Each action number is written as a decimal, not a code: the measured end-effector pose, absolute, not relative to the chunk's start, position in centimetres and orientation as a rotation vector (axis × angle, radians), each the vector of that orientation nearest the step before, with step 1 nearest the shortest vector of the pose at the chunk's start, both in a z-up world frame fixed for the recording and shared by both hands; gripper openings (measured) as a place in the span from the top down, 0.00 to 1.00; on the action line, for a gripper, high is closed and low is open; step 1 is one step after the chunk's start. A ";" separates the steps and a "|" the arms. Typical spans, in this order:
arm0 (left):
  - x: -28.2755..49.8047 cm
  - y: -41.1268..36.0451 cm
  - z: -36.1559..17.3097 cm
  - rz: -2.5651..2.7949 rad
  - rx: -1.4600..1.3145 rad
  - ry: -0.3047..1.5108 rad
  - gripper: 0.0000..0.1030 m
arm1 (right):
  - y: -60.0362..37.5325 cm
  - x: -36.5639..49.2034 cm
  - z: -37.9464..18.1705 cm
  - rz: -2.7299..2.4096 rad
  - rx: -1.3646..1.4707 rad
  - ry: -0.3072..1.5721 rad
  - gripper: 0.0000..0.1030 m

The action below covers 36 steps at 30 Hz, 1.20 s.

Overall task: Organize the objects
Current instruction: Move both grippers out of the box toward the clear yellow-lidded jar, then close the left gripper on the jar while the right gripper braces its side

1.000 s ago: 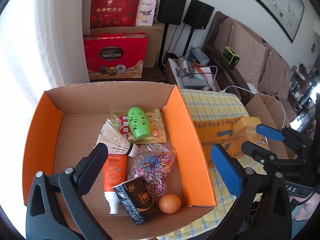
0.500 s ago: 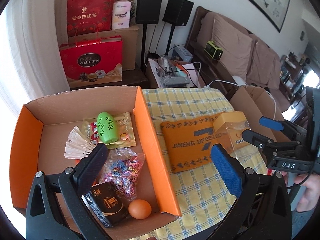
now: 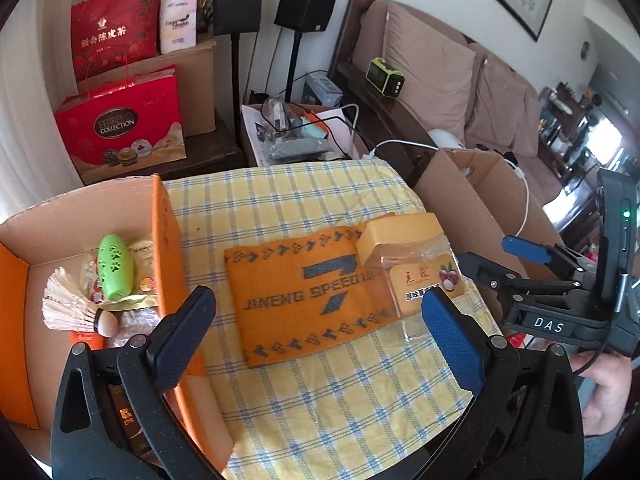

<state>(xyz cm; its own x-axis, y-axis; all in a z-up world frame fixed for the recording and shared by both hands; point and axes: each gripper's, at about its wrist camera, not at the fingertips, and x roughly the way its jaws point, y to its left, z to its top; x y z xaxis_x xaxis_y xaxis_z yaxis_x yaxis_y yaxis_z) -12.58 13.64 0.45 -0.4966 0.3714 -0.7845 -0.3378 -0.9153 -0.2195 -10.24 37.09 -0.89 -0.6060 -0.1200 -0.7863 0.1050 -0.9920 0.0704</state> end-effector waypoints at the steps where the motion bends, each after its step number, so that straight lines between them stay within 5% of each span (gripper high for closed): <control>1: -12.7 14.1 0.2 2.397 -1.284 -0.062 0.00 | 37.5 -10.3 -1.1 -2.710 1.335 -0.033 0.11; 10: -14.2 17.0 -2.9 2.311 -1.366 -0.133 0.02 | 40.6 -10.6 -3.4 -2.675 1.382 -0.166 0.20; 17: -15.0 18.3 -5.6 2.250 -1.426 -0.163 0.29 | 41.4 -11.2 -4.9 -2.606 1.393 -0.283 0.47; 23: -15.6 18.7 -6.9 2.203 -1.446 -0.252 0.40 | 41.3 -11.5 -5.0 -2.567 1.357 -0.361 0.61; 36: -16.0 20.2 -7.6 2.102 -1.440 -0.334 0.50 | 40.9 -12.1 -5.6 -2.474 1.342 -0.505 0.68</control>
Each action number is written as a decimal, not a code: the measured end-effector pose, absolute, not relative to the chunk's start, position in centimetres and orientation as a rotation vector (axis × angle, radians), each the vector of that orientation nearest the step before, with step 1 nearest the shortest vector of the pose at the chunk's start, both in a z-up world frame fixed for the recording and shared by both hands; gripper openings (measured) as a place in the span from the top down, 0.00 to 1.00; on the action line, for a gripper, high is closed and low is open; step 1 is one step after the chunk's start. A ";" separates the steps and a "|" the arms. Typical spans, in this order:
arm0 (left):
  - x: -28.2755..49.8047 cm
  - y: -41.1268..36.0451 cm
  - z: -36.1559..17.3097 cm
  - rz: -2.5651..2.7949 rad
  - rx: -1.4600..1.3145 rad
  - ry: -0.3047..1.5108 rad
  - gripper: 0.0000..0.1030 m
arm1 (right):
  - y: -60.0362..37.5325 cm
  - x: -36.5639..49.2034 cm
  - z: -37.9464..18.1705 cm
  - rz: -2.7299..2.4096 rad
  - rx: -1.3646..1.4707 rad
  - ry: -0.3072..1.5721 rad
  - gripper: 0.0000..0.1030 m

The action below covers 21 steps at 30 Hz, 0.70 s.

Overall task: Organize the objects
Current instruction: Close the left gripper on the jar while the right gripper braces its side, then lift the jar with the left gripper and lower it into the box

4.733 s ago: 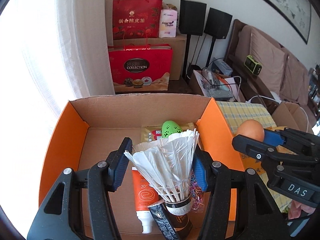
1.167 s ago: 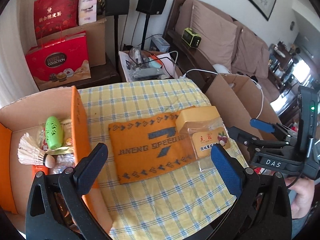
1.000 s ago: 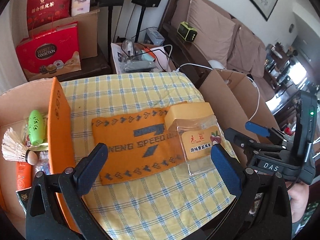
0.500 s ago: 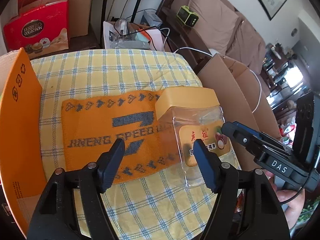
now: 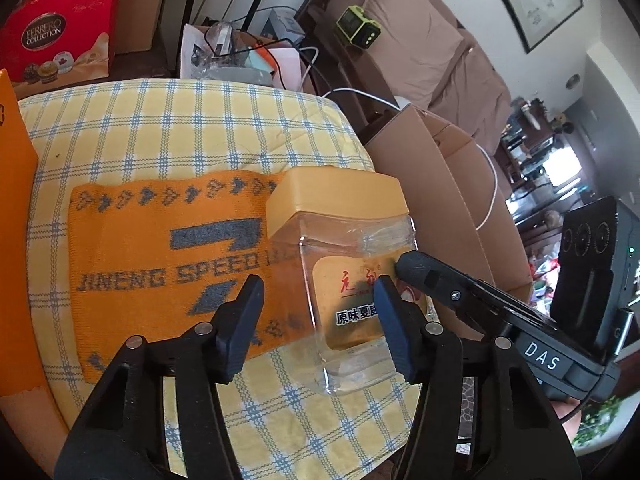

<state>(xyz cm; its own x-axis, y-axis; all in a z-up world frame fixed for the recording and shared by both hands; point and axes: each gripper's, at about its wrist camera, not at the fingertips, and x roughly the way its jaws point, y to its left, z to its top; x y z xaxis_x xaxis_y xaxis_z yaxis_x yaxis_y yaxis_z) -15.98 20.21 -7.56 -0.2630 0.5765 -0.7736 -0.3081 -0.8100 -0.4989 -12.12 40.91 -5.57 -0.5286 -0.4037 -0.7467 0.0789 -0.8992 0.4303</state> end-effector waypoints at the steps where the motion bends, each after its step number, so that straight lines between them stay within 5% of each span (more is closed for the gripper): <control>1: -15.9 20.4 -7.5 2.096 -1.436 -0.333 0.51 | 40.8 -12.1 -5.6 -2.469 1.340 -0.507 0.68; 21: -14.3 18.8 -3.9 2.162 -1.335 -0.363 0.55 | 38.6 -10.9 -2.4 -2.532 1.246 -0.461 0.72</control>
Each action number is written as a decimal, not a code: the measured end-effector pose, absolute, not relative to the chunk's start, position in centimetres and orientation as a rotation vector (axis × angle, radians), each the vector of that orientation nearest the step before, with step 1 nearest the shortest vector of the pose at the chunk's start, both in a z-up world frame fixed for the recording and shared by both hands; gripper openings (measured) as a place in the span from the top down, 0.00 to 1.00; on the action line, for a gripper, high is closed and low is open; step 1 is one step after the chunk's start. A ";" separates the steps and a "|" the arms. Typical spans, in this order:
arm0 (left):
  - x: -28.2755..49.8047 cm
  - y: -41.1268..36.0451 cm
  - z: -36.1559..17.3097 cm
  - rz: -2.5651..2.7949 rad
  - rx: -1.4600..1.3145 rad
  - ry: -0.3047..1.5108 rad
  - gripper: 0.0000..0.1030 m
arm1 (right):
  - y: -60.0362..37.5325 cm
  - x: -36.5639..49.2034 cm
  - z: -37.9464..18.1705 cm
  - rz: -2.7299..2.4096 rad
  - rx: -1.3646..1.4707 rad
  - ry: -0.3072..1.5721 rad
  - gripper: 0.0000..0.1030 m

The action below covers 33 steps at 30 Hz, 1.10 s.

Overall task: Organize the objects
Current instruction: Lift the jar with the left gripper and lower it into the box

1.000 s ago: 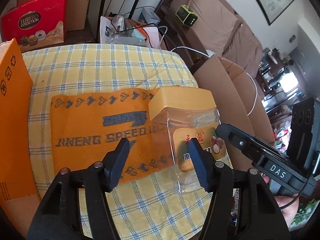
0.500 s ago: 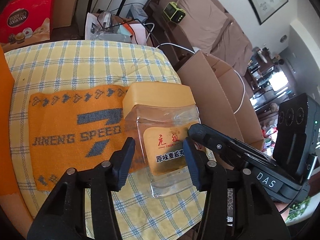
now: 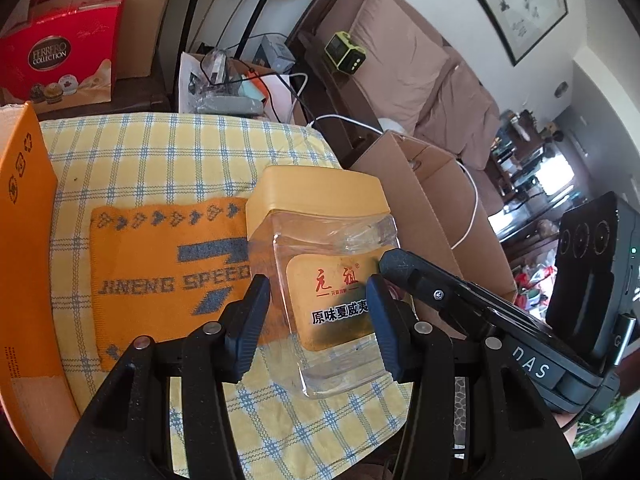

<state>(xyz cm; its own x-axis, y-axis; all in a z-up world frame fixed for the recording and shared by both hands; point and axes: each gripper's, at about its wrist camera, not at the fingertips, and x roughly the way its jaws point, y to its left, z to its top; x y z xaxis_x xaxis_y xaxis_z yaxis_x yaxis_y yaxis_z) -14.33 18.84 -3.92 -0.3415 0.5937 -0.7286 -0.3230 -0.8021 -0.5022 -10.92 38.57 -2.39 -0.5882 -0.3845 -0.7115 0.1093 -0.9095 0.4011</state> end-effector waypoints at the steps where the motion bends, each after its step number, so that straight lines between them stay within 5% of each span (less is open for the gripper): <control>1: -14.3 18.6 -3.5 2.167 -1.327 -0.367 0.55 | 38.4 -10.8 -2.0 -2.534 1.236 -0.454 0.72; 33: -11.6 -2.8 4.2 2.491 -1.174 -0.570 0.56 | 18.4 -10.5 5.4 -2.342 1.047 -0.229 0.73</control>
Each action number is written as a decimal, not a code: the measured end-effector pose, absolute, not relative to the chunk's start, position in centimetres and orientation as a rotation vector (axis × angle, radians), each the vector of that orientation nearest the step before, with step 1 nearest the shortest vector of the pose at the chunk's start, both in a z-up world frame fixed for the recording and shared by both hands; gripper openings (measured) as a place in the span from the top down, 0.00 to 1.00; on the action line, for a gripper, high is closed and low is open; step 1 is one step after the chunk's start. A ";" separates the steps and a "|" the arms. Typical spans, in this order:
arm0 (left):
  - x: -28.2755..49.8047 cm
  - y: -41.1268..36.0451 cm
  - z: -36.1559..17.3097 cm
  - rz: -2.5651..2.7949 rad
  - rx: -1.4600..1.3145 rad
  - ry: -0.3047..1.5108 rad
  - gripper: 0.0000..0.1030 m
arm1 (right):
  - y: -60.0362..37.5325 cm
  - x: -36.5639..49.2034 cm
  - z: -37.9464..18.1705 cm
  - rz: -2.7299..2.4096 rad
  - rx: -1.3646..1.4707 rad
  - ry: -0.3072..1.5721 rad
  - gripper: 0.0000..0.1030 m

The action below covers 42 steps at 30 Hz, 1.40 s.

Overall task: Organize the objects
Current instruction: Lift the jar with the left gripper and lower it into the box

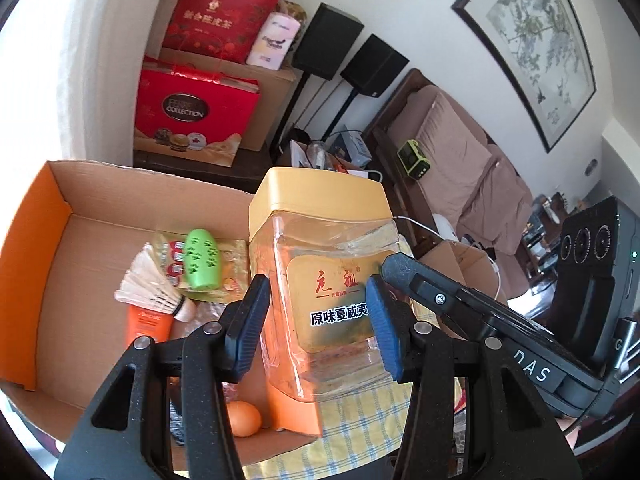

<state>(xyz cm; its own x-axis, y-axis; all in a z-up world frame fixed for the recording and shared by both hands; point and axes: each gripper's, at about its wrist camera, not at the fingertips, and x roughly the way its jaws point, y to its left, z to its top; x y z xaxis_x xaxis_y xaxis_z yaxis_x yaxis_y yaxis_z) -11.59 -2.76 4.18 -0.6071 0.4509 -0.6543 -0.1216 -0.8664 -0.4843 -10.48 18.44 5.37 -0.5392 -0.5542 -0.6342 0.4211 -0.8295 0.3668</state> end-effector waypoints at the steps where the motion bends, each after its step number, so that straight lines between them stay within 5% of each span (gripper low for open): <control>1: -11.4 -3.6 4.2 2.506 -1.175 -0.577 0.56 | 17.3 -10.5 5.3 -2.326 1.046 -0.224 0.73; 23: -11.7 -19.8 0.9 2.689 -1.312 -0.702 0.56 | 0.2 -12.2 0.5 -2.033 1.197 -0.281 0.74; 41: -16.9 -21.9 -4.5 2.629 -1.485 -0.678 0.56 | -1.9 -17.0 -4.4 -1.976 1.369 -0.376 0.74; 42: -17.0 -21.7 -5.0 2.602 -1.494 -0.678 0.59 | -2.0 -17.0 -4.6 -1.973 1.370 -0.369 0.83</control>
<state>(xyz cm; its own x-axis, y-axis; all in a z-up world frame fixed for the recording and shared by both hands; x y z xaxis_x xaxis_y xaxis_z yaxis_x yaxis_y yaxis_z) -17.02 -21.69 -4.98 -0.5265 0.2692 -0.8064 0.1586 -0.9008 -0.4042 -16.98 -2.00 -4.58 -0.1988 -0.6801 -0.7056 0.3795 -0.7172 0.5844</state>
